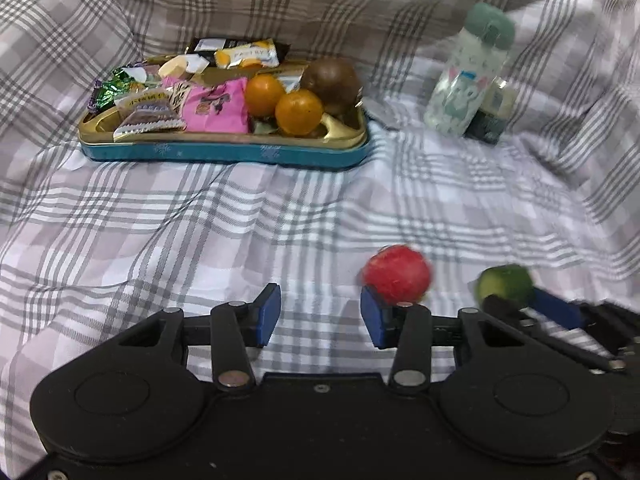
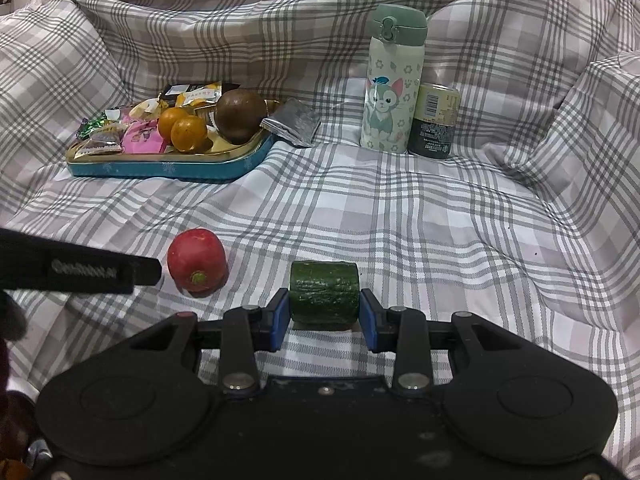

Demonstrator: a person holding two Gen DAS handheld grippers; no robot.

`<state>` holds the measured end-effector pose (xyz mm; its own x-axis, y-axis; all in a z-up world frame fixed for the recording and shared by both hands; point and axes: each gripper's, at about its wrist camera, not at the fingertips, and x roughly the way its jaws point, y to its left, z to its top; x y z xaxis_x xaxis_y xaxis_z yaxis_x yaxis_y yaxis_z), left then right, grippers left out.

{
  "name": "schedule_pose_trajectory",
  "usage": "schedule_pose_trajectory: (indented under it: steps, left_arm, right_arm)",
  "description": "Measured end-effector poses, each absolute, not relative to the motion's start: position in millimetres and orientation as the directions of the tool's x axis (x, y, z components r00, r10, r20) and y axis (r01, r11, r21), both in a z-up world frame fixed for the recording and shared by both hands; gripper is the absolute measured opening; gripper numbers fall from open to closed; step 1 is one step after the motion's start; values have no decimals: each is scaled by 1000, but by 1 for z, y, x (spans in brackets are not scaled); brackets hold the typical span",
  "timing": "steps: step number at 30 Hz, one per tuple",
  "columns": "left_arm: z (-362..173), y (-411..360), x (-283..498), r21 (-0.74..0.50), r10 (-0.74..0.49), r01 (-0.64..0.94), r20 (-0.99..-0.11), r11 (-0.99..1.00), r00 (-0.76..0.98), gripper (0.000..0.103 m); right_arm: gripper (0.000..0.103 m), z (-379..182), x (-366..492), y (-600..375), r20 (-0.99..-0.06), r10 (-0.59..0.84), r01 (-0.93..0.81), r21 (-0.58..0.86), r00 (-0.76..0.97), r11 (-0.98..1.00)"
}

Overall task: Organize fruits
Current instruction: 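Close the left tool on the radish while the right tool grasps the cucumber piece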

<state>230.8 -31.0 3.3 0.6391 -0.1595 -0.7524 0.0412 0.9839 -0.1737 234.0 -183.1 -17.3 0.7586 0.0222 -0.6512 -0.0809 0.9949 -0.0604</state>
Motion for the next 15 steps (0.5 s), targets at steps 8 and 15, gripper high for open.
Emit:
schedule_pose_trajectory:
  steps: [8,15]
  left_arm:
    - [22,-47,231,-212,-228,104,-730,972,644,52]
    - [18,-67,240,-198,-225,114,-745,974,628,52]
  right_arm:
    - [37,-22,234,-180,-659,16,-93,-82,752,992]
    - [37,-14,223,-193,-627,-3,-66,-86,779,994]
